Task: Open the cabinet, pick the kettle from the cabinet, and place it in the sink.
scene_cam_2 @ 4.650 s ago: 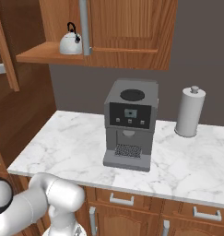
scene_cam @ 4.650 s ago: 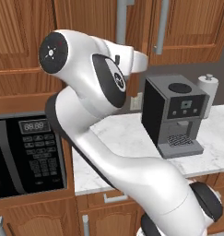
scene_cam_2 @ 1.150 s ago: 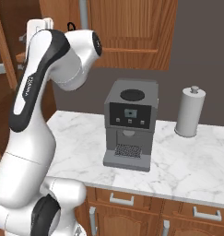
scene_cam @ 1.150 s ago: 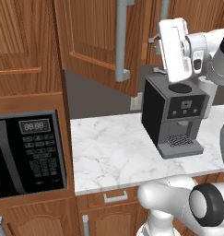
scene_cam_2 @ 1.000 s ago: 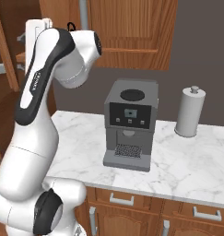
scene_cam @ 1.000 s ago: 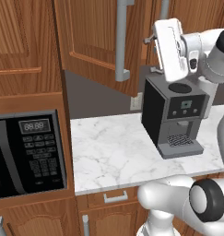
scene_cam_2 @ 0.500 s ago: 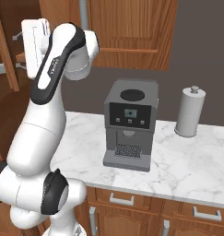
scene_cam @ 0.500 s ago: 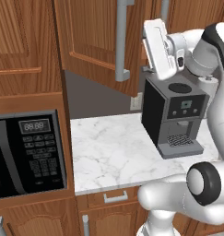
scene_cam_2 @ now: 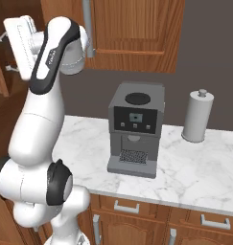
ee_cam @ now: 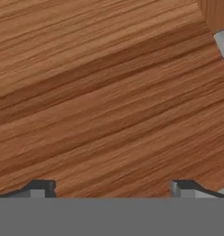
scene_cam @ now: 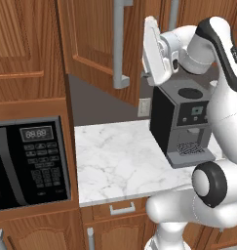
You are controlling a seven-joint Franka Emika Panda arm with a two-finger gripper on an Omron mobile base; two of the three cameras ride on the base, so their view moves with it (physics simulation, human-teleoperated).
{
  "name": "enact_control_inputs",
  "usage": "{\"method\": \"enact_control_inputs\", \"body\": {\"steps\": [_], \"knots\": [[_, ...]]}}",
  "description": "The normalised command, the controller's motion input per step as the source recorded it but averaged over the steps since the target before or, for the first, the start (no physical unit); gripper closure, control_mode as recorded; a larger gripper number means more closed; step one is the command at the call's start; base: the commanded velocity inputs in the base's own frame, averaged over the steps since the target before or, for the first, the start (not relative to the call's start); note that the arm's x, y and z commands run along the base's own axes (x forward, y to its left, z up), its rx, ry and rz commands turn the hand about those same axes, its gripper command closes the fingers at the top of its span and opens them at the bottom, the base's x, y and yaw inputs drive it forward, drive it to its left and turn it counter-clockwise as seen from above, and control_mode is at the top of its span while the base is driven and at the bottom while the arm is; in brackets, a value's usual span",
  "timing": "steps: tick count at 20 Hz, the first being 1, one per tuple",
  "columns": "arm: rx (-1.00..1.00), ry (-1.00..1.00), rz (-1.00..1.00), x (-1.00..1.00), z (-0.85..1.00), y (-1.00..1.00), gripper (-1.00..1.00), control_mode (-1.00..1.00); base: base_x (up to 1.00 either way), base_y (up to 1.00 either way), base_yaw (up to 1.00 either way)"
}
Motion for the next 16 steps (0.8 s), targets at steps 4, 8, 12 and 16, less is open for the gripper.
{"method": "enact_control_inputs", "body": {"steps": [4, 8, 12, 16], "knots": [[0.0, -0.23, 0.07, -0.24, 0.0, 0.4, -1.0, -1.0, 0.0, 0.0, 0.0], [0.0, -0.19, 0.01, -0.2, -0.01, 0.43, -1.0, -1.0, 0.0, 0.0, 0.0], [0.0, -0.14, 0.0, -0.16, -0.04, 0.43, -1.0, -1.0, 0.0, 0.0, 0.0], [0.0, -0.11, 0.0, -0.12, -0.05, 0.43, -1.0, -1.0, 0.0, 0.0, 0.0]]}}
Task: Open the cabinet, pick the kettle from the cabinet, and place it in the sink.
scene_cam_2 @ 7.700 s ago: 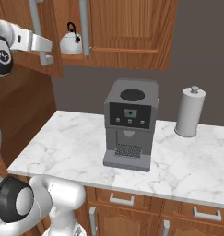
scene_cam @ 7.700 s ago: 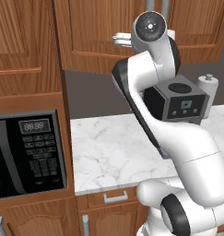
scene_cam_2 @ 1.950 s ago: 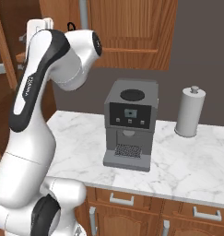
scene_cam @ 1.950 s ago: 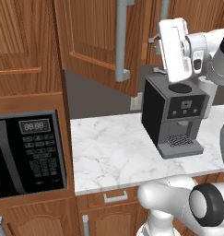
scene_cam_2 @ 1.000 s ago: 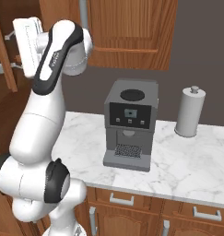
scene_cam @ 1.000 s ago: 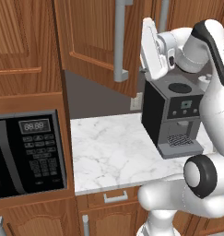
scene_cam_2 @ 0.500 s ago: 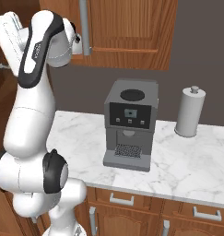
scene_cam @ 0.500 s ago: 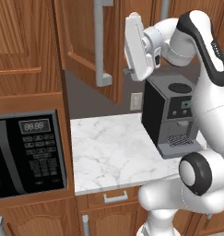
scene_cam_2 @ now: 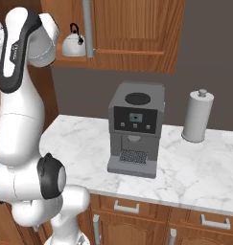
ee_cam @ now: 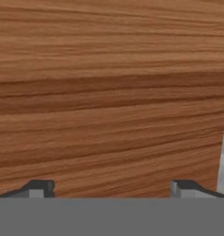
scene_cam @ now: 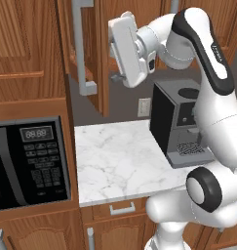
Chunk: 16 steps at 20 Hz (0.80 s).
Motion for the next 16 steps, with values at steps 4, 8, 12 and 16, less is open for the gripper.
{"method": "enact_control_inputs", "body": {"steps": [4, 8, 12, 16], "knots": [[0.04, -0.09, 0.0, -0.08, -0.07, 0.34, -1.0, -1.0, 0.0, 0.0, 0.0], [0.06, -0.09, 0.0, -0.05, -0.1, 0.4, -1.0, -1.0, 0.0, 0.0, 0.0], [0.07, -0.05, 0.0, -0.03, -0.12, 0.38, -1.0, -1.0, 0.0, 0.0, 0.0], [0.1, -0.02, 0.0, 0.0, -0.13, 0.32, -1.0, -1.0, 0.0, 0.0, 0.0]]}}
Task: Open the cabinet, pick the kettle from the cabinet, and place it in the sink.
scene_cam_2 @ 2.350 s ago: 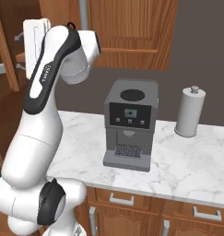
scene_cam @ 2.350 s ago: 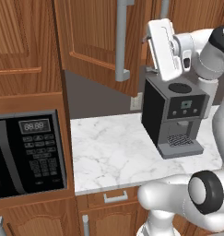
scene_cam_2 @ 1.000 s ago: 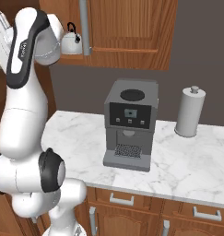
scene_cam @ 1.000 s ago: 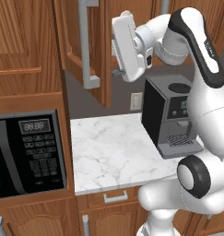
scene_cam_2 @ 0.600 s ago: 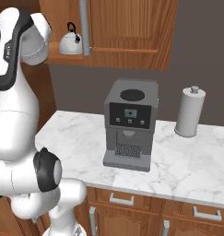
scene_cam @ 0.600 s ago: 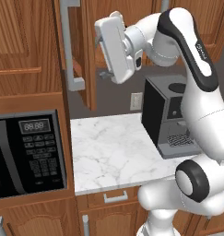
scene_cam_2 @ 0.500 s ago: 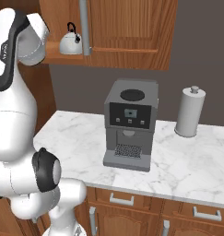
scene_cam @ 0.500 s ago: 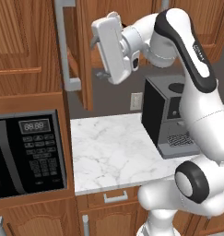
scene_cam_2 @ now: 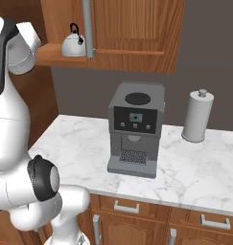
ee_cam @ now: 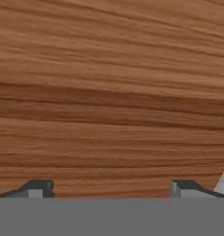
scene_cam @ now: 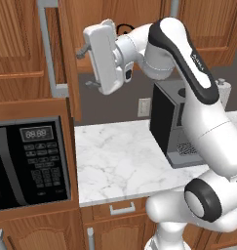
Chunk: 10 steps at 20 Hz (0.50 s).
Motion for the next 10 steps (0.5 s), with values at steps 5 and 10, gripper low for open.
{"method": "enact_control_inputs", "body": {"steps": [5, 10], "knots": [[0.04, -0.01, -0.01, 0.0, -0.07, 0.15, -1.0, -1.0, 0.0, 0.0, 0.0], [0.0, -0.04, 0.0, 0.0, 0.01, -0.37, -1.0, -1.0, 0.0, 0.0, 0.0]]}}
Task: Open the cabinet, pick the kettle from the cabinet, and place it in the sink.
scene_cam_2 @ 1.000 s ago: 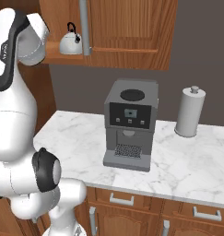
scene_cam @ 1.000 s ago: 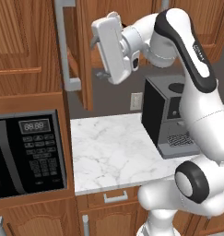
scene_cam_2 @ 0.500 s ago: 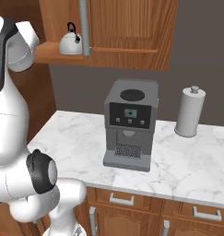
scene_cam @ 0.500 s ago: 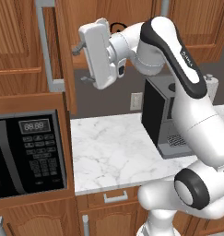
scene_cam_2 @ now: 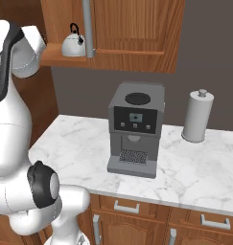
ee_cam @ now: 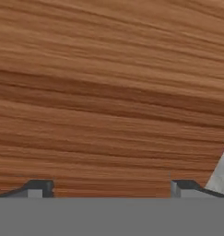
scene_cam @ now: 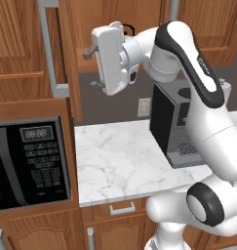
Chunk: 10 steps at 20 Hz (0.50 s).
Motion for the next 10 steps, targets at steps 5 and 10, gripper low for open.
{"method": "enact_control_inputs", "body": {"steps": [5, 10], "knots": [[0.0, -0.07, 0.0, -0.04, 0.01, -0.49, -1.0, -1.0, 0.0, 0.0, 0.0], [0.0, -0.14, 0.0, -0.08, 0.01, -0.55, -1.0, -1.0, 0.0, 0.0, 0.0]]}}
